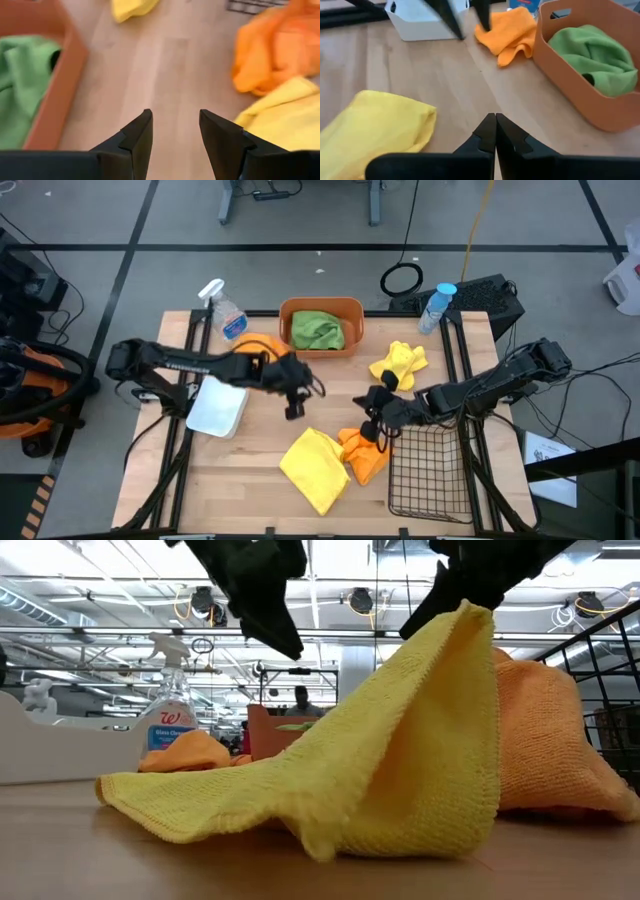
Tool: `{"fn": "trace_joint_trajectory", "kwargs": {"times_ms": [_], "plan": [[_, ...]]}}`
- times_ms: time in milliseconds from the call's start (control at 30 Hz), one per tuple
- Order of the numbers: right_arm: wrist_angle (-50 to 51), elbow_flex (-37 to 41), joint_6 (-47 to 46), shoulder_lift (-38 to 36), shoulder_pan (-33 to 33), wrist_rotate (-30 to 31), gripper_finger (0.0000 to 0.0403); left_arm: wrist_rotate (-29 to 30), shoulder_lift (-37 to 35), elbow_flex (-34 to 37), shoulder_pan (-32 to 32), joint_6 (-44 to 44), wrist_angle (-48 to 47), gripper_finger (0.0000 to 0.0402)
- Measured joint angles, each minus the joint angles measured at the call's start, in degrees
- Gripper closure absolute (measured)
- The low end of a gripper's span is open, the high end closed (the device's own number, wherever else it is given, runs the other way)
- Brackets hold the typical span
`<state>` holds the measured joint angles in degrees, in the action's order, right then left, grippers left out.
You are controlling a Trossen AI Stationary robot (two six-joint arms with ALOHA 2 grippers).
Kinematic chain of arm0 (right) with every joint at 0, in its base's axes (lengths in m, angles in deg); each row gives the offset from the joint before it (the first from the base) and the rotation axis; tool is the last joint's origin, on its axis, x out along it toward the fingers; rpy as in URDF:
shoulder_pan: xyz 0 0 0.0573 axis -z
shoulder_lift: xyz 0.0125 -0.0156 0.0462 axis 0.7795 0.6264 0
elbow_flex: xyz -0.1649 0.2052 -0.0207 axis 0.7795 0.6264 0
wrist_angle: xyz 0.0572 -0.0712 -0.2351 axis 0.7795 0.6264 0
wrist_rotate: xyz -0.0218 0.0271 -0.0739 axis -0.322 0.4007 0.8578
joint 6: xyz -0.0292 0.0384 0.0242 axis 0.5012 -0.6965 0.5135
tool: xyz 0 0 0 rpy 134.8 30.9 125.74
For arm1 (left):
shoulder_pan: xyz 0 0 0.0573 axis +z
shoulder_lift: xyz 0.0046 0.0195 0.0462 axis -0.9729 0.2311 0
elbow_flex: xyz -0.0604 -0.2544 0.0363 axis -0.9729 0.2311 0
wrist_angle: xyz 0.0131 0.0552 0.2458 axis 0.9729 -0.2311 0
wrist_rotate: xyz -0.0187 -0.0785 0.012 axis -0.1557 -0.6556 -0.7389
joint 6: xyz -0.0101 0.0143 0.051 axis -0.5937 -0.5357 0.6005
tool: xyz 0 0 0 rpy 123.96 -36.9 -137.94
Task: Sort microfiber towel by color & place in baskets
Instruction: Put the bottom yellow microfiber cloth into the black wire basket
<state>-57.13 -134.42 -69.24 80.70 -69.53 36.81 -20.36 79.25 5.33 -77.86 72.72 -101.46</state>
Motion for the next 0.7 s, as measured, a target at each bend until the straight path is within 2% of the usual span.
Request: {"fn": "trace_joint_trajectory", "kwargs": {"times_ms": [67,400,700], "plan": [[-0.13,0.02,-1.22,-0.02,-0.45,0.00,0.0402,0.74,0.32,0.53,-2.80,-1.18,0.60,0.0233],[-1.24,0.02,-4.86,-0.02,-2.58,0.00,0.0403,1.12,1.18,8.03,-13.62,-3.89,17.66,0.0226],[-2.17,0.02,-9.01,-0.02,-5.33,0.00,0.0403,4.64,5.70,8.54,-17.41,-5.87,23.15,0.0158]]}}
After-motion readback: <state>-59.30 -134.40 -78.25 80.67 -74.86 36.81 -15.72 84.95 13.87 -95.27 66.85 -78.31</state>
